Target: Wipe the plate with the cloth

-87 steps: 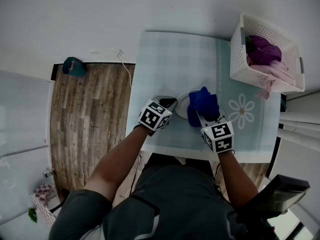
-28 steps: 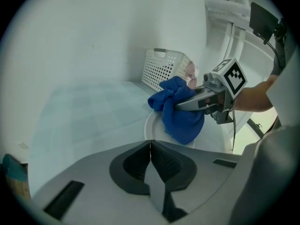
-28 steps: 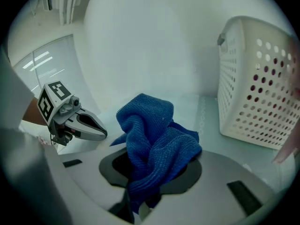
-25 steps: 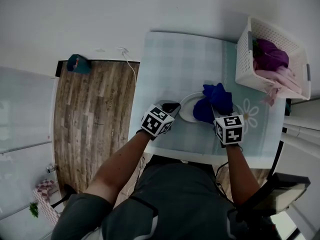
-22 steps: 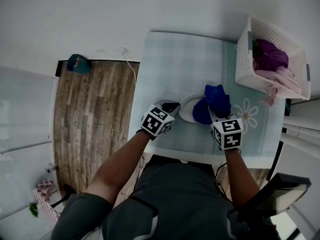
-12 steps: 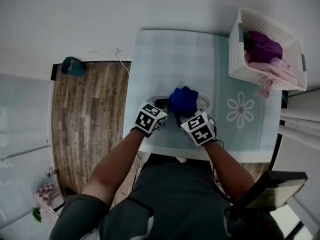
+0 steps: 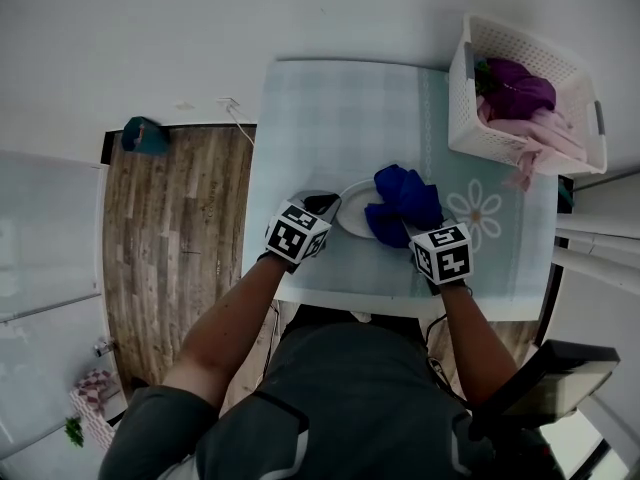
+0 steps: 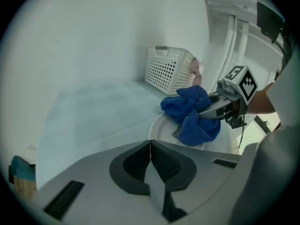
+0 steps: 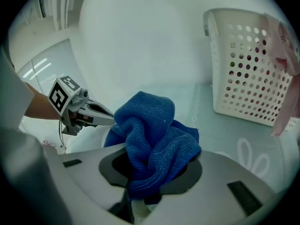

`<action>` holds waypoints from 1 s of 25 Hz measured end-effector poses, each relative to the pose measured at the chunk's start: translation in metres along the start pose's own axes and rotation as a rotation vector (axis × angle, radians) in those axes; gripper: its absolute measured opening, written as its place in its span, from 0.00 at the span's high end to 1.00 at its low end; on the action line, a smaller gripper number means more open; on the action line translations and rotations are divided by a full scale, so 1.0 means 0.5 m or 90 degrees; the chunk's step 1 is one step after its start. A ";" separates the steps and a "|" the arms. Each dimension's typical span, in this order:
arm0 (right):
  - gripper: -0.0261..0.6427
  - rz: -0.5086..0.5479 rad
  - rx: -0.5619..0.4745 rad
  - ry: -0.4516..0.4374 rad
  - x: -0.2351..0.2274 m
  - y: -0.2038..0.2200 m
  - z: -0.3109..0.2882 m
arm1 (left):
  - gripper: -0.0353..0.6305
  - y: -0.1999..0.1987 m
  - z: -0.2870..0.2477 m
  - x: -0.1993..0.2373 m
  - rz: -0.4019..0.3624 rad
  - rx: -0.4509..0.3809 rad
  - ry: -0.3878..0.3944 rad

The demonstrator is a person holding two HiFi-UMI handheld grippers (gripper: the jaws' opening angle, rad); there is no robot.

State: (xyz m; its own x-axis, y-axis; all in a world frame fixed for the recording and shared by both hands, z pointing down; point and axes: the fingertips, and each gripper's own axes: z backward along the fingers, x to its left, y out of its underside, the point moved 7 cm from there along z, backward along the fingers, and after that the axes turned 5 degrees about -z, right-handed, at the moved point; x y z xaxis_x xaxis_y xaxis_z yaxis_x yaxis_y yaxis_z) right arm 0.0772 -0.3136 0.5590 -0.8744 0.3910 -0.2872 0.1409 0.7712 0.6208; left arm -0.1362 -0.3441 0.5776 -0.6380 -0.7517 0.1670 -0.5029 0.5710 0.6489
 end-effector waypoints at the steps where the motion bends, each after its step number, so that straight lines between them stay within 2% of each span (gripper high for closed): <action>1: 0.77 0.002 0.000 0.004 -0.005 -0.001 0.004 | 0.93 0.000 -0.001 0.000 0.003 0.001 0.000; 8: 0.77 -0.011 -0.017 0.036 -0.035 0.002 0.037 | 0.93 0.000 -0.003 -0.006 0.000 0.004 -0.012; 11: 0.77 -0.006 -0.017 0.058 -0.053 0.002 0.051 | 0.93 0.005 0.000 0.001 0.041 -0.014 -0.016; 13: 0.77 -0.002 -0.025 0.049 -0.061 -0.001 0.070 | 0.93 0.004 0.008 0.004 0.070 -0.043 -0.019; 15: 0.77 -0.006 -0.062 0.018 -0.056 -0.017 0.092 | 0.93 -0.001 0.024 0.005 0.075 -0.069 -0.026; 18: 0.77 -0.001 -0.123 0.000 -0.045 -0.047 0.133 | 0.93 -0.016 0.058 0.004 0.084 -0.107 -0.055; 25: 0.77 0.008 -0.230 -0.032 -0.019 -0.107 0.238 | 0.93 -0.068 0.177 -0.047 0.116 -0.251 -0.108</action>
State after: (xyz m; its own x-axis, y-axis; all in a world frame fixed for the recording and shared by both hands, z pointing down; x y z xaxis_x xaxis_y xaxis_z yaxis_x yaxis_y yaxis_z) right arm 0.1335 -0.2986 0.4417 -0.8484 0.4310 -0.3074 -0.0286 0.5424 0.8396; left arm -0.1558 -0.3170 0.4858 -0.7979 -0.5678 0.2023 -0.1345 0.4948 0.8585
